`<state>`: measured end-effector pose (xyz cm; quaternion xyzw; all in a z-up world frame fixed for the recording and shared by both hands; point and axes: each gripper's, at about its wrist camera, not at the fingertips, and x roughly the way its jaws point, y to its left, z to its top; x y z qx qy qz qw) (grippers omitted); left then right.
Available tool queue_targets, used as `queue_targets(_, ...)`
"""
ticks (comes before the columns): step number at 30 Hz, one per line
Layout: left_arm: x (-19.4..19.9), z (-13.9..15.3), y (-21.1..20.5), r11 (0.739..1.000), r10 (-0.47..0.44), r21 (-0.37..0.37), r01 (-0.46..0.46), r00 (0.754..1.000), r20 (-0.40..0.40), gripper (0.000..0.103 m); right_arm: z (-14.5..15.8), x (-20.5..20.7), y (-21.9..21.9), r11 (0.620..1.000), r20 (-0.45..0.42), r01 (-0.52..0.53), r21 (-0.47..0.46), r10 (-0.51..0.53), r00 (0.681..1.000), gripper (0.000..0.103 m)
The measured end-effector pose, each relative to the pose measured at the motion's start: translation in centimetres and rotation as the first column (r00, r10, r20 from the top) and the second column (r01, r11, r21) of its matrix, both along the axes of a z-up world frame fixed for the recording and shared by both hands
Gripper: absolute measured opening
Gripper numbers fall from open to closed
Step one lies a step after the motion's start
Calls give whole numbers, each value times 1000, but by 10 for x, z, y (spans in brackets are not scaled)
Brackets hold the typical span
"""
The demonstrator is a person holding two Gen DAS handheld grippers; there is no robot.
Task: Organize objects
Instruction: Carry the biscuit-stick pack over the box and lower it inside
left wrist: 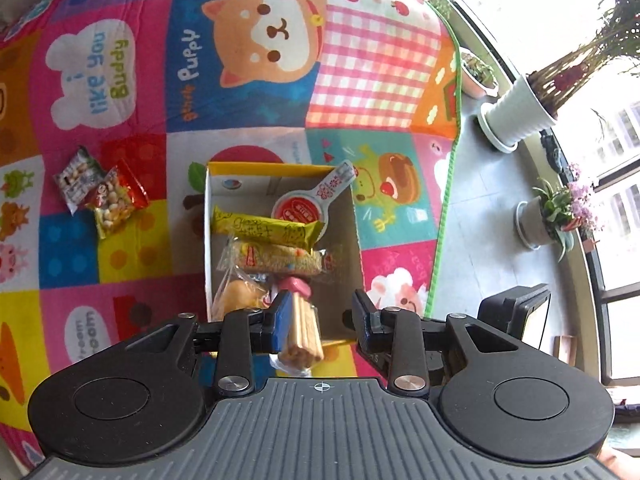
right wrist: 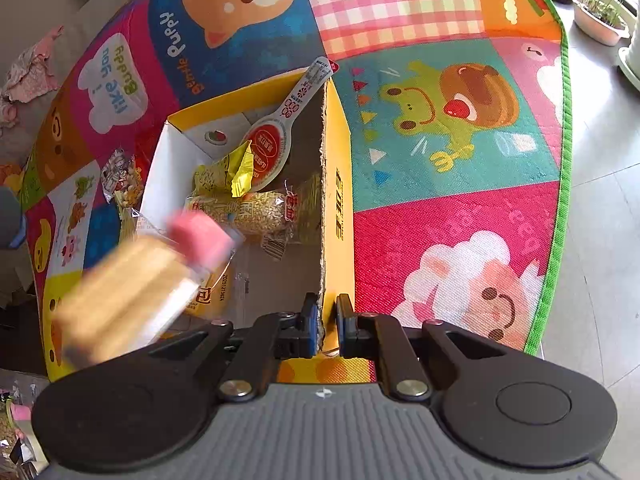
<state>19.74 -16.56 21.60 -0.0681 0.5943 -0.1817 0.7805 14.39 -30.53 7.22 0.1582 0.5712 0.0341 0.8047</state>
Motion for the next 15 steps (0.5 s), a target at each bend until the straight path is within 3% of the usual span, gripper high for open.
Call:
queue_targets(7, -1, -15, 23, 997, 57, 51, -54, 997, -49, 36, -2, 2, 2, 1000, -6, 3, -4, -3, 1000, 12)
queue_targets(15, -18, -71, 77, 975, 177, 175, -137, 956, -234, 36, -3, 3, 3, 1000, -13, 10, -10, -10, 1000, 12)
